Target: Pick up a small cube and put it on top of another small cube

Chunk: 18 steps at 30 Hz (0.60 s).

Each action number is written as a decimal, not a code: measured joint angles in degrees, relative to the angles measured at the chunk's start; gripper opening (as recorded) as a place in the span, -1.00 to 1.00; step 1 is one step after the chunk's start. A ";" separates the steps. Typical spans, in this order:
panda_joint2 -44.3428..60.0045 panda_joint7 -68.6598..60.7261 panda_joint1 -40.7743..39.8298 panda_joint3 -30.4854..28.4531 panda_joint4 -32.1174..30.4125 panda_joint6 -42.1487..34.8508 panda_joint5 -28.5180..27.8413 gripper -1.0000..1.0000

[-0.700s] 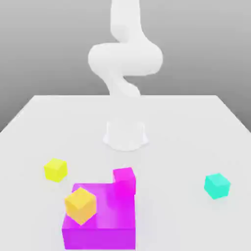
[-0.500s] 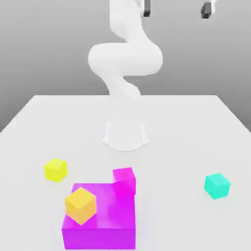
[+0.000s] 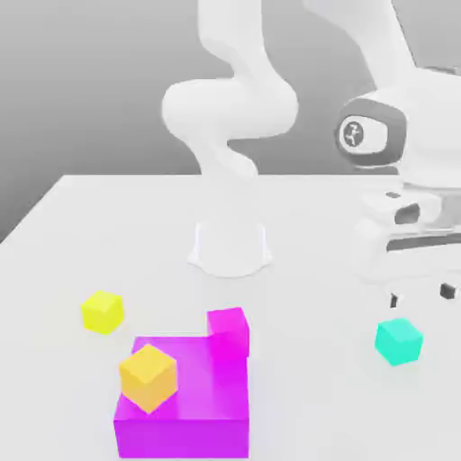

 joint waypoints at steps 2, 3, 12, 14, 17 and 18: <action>3.66 2.43 1.61 -0.60 -0.77 2.28 -1.74 0.00; 5.33 4.00 2.47 -1.66 -0.63 3.39 -3.56 0.00; 15.95 13.79 13.01 -14.82 1.83 11.03 -16.21 -1.00; 15.96 13.83 13.00 -14.82 1.83 11.09 -16.26 -1.00; 16.18 14.27 13.11 -15.03 1.91 11.23 -16.80 -1.00; 15.20 13.39 11.98 -13.64 1.65 10.51 -15.65 -1.00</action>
